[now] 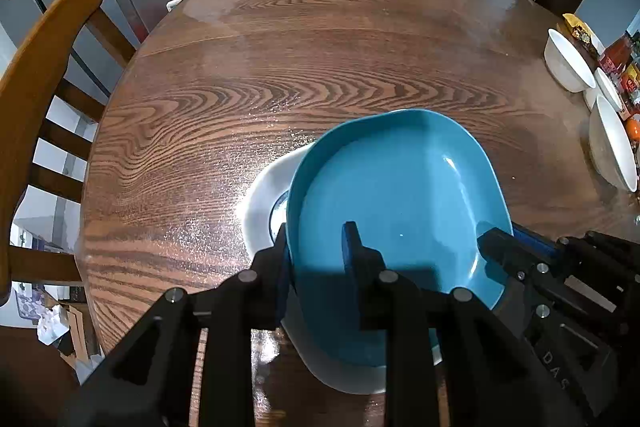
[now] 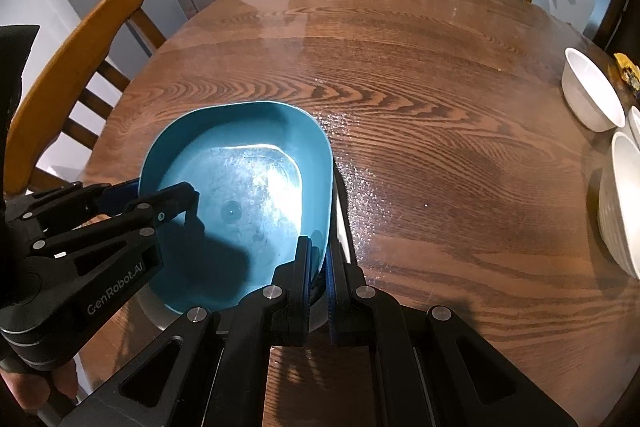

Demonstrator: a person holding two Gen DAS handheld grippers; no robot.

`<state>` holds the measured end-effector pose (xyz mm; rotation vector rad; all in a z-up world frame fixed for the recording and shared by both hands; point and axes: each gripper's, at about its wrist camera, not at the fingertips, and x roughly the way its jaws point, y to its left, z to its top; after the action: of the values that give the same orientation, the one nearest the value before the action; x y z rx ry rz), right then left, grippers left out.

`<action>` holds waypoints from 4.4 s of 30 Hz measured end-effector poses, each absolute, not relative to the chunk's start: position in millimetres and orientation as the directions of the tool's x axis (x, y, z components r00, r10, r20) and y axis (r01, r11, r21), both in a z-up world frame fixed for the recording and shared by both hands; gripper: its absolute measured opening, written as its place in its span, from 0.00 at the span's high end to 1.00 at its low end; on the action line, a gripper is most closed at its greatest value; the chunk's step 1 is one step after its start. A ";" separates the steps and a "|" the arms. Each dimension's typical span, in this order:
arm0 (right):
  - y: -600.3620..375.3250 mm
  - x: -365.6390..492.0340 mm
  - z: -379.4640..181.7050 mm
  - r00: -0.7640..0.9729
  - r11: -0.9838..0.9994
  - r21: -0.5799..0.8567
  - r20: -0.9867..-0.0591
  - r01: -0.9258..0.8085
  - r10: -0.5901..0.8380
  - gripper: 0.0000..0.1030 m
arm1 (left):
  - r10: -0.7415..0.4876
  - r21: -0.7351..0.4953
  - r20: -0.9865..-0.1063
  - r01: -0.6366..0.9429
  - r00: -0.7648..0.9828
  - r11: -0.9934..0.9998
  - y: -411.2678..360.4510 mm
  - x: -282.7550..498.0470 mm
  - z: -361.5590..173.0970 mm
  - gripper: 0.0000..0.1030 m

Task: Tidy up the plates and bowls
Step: 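Lower the blue plate onto the patterned plate stack with both tools, then open both tools to release the blue plate rim, then move both tools away from the stack toward the large white bowl, then grasp the large white bowl rim with both tools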

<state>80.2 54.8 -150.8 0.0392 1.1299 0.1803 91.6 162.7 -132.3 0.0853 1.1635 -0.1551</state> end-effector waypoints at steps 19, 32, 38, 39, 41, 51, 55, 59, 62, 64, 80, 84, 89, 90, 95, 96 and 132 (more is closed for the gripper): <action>57.1 79.8 -150.1 0.413 0.986 0.117 -0.897 -0.123 0.158 0.94 | -0.046 0.017 -0.922 0.159 0.385 0.987 159.6 90.3 -137.9 0.75; 56.4 76.3 -143.9 0.432 0.985 0.129 -0.887 -0.111 0.165 0.94 | -0.026 0.036 -0.911 0.141 0.412 0.989 159.4 86.2 -130.6 0.69; 52.2 73.1 -138.6 0.452 0.986 0.137 -0.876 -0.096 0.166 0.94 | -0.017 0.044 -0.897 0.128 0.442 0.991 159.6 83.7 -120.3 0.49; 50.9 72.7 -137.3 0.456 0.986 0.140 -0.874 -0.093 0.167 0.94 | -0.018 0.043 -0.894 0.126 0.448 0.991 159.6 82.8 -117.9 0.49; 50.0 71.8 -135.0 0.462 0.986 0.142 -0.871 -0.086 0.166 0.94 | -0.015 0.047 -0.890 0.123 0.456 0.991 159.7 81.2 -113.9 0.47; 38.1 57.6 -118.6 0.513 0.982 0.170 -0.838 -0.083 0.188 0.49 | -0.015 0.045 -0.872 0.110 0.489 0.993 157.1 71.1 -98.5 0.23; 28.1 50.9 -111.8 0.526 0.981 0.181 -0.828 -0.073 0.192 0.49 | -0.018 0.039 -0.869 0.104 0.494 0.994 152.5 65.7 -93.0 0.19; 16.9 44.2 -107.0 0.532 0.979 0.195 -0.823 -0.065 0.199 0.49 | -0.010 0.048 -0.867 0.103 0.498 0.994 144.2 59.2 -88.8 0.09; 8.6 38.4 -105.1 0.538 0.979 0.196 -0.820 -0.058 0.197 0.49 | -0.014 0.047 -0.868 0.109 0.497 0.993 135.9 54.6 -87.3 0.06; -0.2 33.7 -103.4 0.541 0.978 0.200 -0.818 -0.050 0.195 0.48 | -0.013 0.050 -0.867 0.112 0.498 0.992 130.5 51.9 -86.3 0.06; -83.1 3.9 -82.6 0.602 0.977 0.208 -0.786 0.042 0.141 0.40 | -0.062 0.045 -0.849 0.188 0.525 0.981 53.8 32.5 -66.0 0.06; -104.9 -0.6 -80.3 0.608 0.977 0.206 -0.784 0.063 0.126 0.40 | -0.084 0.036 -0.848 0.214 0.524 0.976 33.1 31.6 -64.5 0.06; -133.2 -5.2 -77.6 0.618 0.974 0.204 -0.779 0.098 0.101 0.40 | -0.106 0.029 -0.847 0.245 0.520 0.969 4.7 29.3 -63.9 0.06; -138.7 -5.9 -77.5 0.620 0.973 0.205 -0.779 0.105 0.097 0.40 | -0.114 0.025 -0.847 0.252 0.520 0.967 0.6 28.9 -63.5 0.06; -165.3 -9.1 -77.7 0.622 0.969 0.205 -0.779 0.135 0.078 0.40 | -0.144 0.013 -0.842 0.286 0.520 0.958 -27.3 28.1 -59.4 0.06; -171.0 -9.8 -77.7 0.623 0.969 0.206 -0.779 0.140 0.076 0.40 | -0.147 0.012 -0.843 0.290 0.518 0.957 -32.9 28.3 -59.4 0.06; -276.4 37.6 -121.7 0.580 0.949 0.237 -0.811 0.209 0.075 0.40 | -0.130 0.018 -0.878 0.304 0.460 0.952 -153.5 82.2 -107.3 0.39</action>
<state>37.6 -276.4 -121.7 0.3249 0.9529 -0.0799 82.2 -153.5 -107.3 0.1820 1.0604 -0.2693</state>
